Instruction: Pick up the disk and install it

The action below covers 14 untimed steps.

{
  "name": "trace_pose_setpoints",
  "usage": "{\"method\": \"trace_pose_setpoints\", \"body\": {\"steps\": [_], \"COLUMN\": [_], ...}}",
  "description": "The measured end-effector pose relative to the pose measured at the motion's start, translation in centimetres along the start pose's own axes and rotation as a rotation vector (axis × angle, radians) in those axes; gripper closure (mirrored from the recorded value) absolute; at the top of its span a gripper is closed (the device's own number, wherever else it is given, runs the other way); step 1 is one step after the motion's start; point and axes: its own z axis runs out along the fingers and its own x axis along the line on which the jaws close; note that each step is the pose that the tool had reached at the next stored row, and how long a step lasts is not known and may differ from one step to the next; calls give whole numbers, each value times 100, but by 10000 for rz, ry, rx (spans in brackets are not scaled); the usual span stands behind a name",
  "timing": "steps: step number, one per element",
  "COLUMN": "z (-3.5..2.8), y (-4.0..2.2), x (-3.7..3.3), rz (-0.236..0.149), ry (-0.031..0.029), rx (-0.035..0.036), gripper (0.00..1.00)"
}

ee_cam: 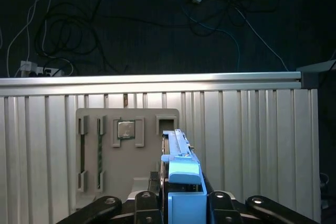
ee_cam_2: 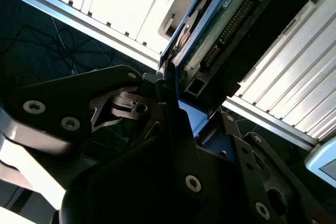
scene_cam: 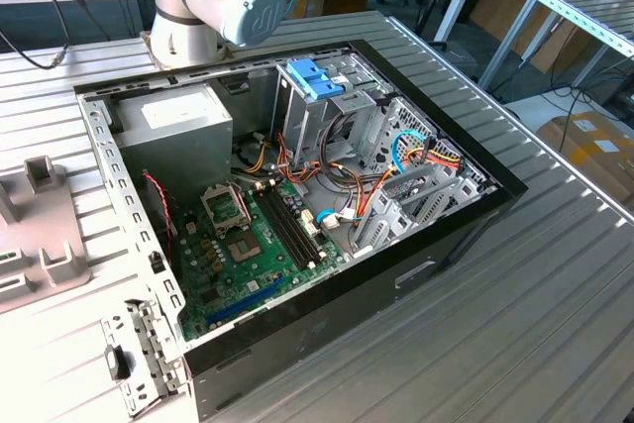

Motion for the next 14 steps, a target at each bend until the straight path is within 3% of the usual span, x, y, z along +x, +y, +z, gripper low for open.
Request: {"method": "trace_pose_setpoints", "body": {"steps": [14], "z": [-200], "y": [4], "x": [-8], "rz": [-1], "ry": [-30], "rx": [-1], "gripper": [63]}}
